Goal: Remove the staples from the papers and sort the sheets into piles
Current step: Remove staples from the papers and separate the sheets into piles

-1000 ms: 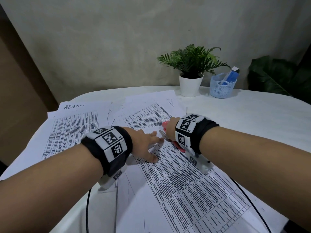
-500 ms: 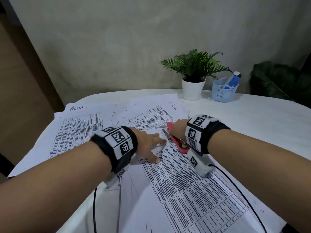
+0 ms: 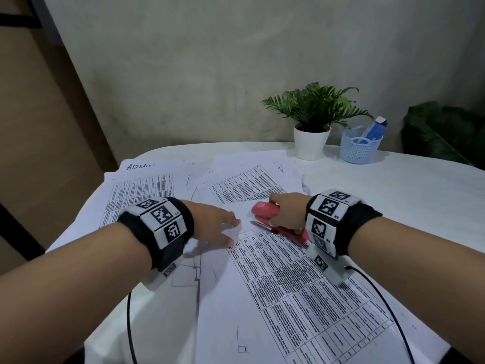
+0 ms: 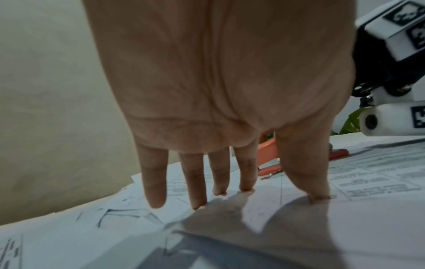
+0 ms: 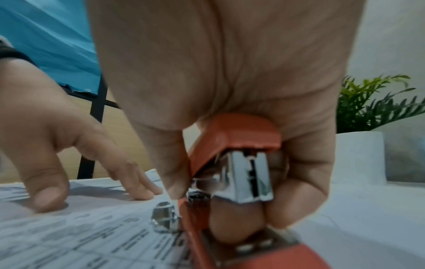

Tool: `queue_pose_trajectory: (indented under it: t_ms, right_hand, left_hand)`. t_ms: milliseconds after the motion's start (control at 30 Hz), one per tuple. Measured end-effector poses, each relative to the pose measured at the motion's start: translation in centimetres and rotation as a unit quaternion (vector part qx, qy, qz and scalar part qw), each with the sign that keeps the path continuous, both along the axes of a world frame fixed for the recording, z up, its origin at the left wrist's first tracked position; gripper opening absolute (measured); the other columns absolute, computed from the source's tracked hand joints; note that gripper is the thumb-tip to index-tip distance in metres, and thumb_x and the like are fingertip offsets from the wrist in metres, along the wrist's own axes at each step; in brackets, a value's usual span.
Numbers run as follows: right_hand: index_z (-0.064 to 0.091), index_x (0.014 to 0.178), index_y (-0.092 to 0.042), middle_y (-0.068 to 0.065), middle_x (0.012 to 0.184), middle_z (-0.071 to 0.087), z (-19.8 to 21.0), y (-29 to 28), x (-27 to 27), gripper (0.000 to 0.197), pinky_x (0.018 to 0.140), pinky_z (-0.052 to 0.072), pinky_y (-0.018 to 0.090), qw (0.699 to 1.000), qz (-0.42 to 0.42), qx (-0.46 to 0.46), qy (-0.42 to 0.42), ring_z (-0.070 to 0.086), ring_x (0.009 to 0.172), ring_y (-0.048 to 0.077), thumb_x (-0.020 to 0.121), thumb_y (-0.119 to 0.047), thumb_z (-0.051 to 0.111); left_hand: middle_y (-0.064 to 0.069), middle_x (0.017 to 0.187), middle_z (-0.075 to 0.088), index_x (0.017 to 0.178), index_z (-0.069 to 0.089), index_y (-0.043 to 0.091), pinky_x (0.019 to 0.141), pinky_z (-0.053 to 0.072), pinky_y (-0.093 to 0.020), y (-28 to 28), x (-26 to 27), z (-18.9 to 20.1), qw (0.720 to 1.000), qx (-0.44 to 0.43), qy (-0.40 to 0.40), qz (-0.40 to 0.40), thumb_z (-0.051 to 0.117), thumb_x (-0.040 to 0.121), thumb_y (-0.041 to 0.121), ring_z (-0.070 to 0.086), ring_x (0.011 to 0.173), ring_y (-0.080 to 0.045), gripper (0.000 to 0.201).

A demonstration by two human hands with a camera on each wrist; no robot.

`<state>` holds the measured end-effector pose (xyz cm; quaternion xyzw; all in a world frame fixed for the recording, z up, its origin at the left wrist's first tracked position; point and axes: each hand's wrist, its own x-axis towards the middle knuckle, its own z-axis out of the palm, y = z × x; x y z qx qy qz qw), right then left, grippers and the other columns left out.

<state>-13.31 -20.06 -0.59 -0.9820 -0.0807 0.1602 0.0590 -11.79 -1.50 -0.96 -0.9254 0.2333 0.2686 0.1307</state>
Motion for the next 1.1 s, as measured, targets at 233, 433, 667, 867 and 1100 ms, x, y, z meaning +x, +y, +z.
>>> queue_pose_trajectory:
  t_ms: [233,433,667,867,1100]
  right_hand:
    - [0.042,0.124,-0.006,0.010,0.119,0.054,0.0,2.0,-1.0,0.038,0.095,0.042,0.039,0.997,0.040,-0.067,-0.016,0.054,0.109,0.027,0.097,-0.032,0.038]
    - [0.045,0.122,-0.008,0.010,0.099,0.043,-0.9,3.3,-0.3,0.035,0.078,0.040,0.032,0.986,0.091,-0.132,-0.054,0.054,0.108,0.026,0.101,-0.026,0.024]
    - [0.035,0.126,-0.012,0.011,0.115,0.059,-0.1,2.4,0.1,0.038,0.090,0.046,0.037,0.999,0.012,-0.044,-0.009,0.058,0.103,0.028,0.094,-0.029,0.045]
    - [0.039,0.120,-0.013,0.009,0.116,0.052,-0.6,2.9,0.6,0.029,0.085,0.049,0.036,0.991,0.069,-0.111,-0.031,0.059,0.099,0.028,0.097,-0.030,0.037]
    - [0.038,0.137,-0.001,0.015,0.142,0.040,0.0,3.3,0.0,0.041,0.103,0.032,0.032,0.987,0.078,-0.139,-0.034,0.038,0.131,0.028,0.098,-0.015,0.042]
  left_hand:
    - [0.001,0.143,0.043,0.146,0.026,0.027,0.100,0.042,-0.039,-1.0,-0.6,0.5,1.000,-0.015,-0.016,0.010,0.054,0.091,0.045,0.049,0.121,-0.021,0.064]
    - [0.003,0.147,0.041,0.147,0.017,0.027,0.099,0.045,-0.035,-1.0,-1.0,0.3,1.000,0.003,-0.010,0.017,0.055,0.092,0.043,0.052,0.121,-0.020,0.069]
    - [0.001,0.158,0.016,0.152,0.010,0.022,0.103,0.044,-0.044,-1.6,-1.1,0.4,0.998,0.058,-0.007,-0.019,0.053,0.094,0.036,0.043,0.131,-0.021,0.073]
    - [0.001,0.158,0.015,0.152,0.007,0.024,0.102,0.045,-0.043,-1.5,-0.7,0.3,0.998,0.063,-0.004,-0.025,0.050,0.095,0.036,0.045,0.130,-0.022,0.071]
    - [0.004,0.156,0.016,0.146,0.015,0.036,0.097,0.048,-0.048,-1.2,-0.3,0.0,0.997,0.072,0.006,-0.020,0.058,0.092,0.034,0.052,0.122,-0.024,0.069]
